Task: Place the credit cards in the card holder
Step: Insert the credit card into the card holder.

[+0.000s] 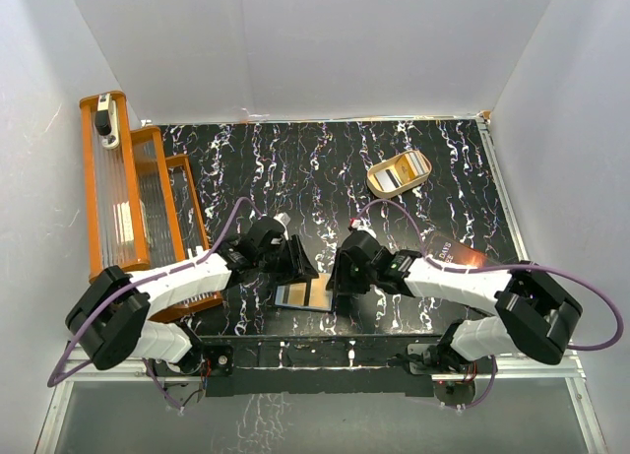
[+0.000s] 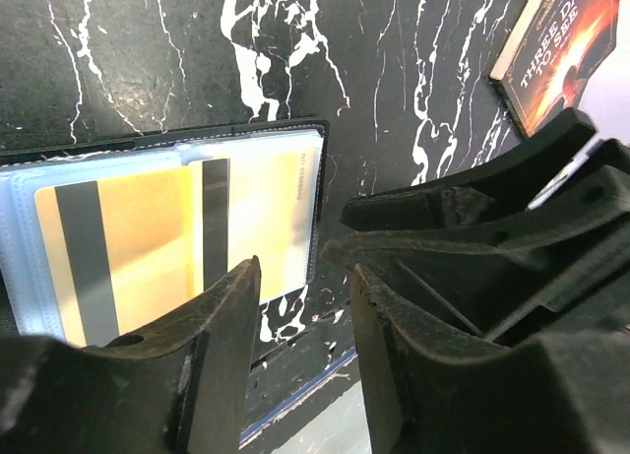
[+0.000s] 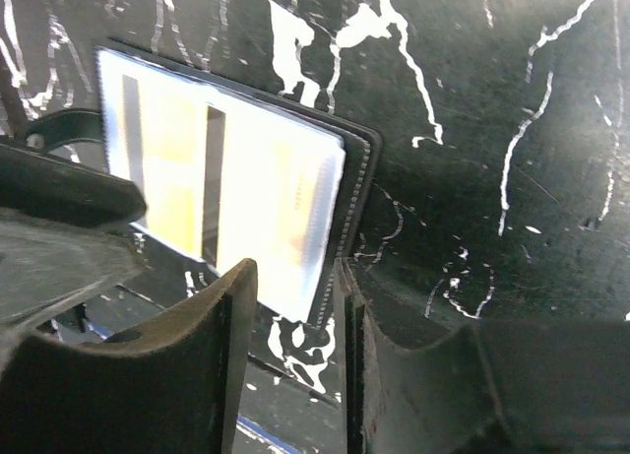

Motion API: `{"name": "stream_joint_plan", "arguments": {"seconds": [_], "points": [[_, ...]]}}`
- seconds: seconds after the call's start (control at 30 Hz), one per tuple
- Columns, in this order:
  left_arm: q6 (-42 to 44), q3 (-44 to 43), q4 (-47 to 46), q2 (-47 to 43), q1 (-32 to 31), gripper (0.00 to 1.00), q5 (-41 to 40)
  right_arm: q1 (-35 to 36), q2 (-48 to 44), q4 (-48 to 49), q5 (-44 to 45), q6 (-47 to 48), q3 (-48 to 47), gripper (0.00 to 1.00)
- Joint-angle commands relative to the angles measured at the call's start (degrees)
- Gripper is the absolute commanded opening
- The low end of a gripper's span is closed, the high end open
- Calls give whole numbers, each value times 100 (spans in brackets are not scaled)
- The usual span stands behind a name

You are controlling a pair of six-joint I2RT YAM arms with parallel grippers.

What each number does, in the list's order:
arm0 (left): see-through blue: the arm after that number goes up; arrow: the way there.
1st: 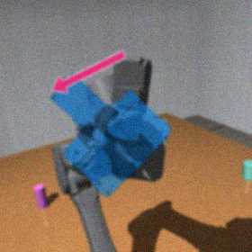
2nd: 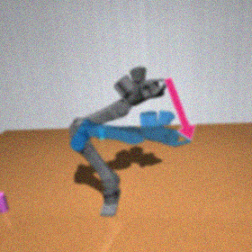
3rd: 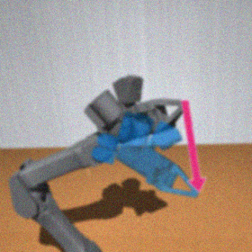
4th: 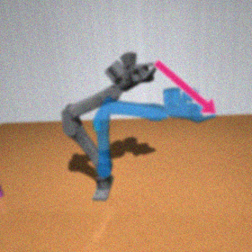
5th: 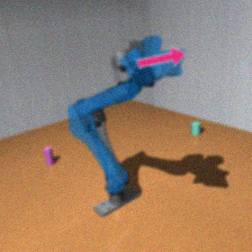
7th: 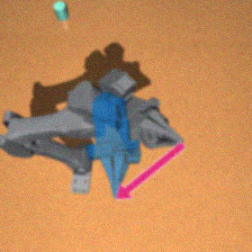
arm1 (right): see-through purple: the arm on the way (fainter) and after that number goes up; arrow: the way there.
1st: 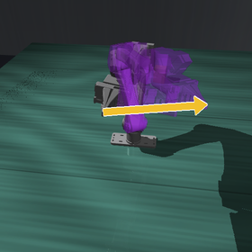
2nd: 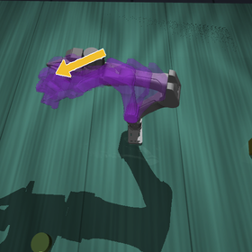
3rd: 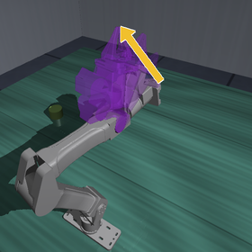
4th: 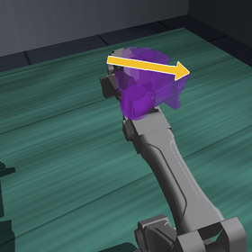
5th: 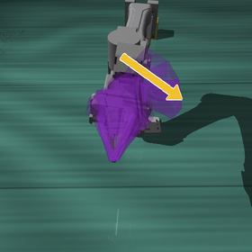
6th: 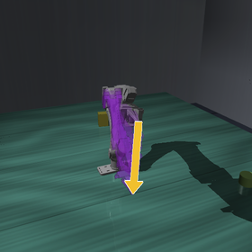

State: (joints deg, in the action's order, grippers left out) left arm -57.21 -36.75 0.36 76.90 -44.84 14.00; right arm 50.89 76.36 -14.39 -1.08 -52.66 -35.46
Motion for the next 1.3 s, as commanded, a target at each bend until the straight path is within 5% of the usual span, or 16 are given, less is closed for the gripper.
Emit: {"name": "stream_joint_plan", "arguments": {"seconds": [0.0,0.4,0.67,1.27], "points": [[58,-59,353,-138,22,38,-152,27,-197,-12,35,-36,-427,37],[78,18,288,117,45,44,-254,59,436,-37,78,-61,-580,40],[43,220,96,314,48,45,-210,69,962,-688,375,132,-566,18],[-147,391,-319,414,53,46,3,78,736,-564,384,60,-327,15]]}}
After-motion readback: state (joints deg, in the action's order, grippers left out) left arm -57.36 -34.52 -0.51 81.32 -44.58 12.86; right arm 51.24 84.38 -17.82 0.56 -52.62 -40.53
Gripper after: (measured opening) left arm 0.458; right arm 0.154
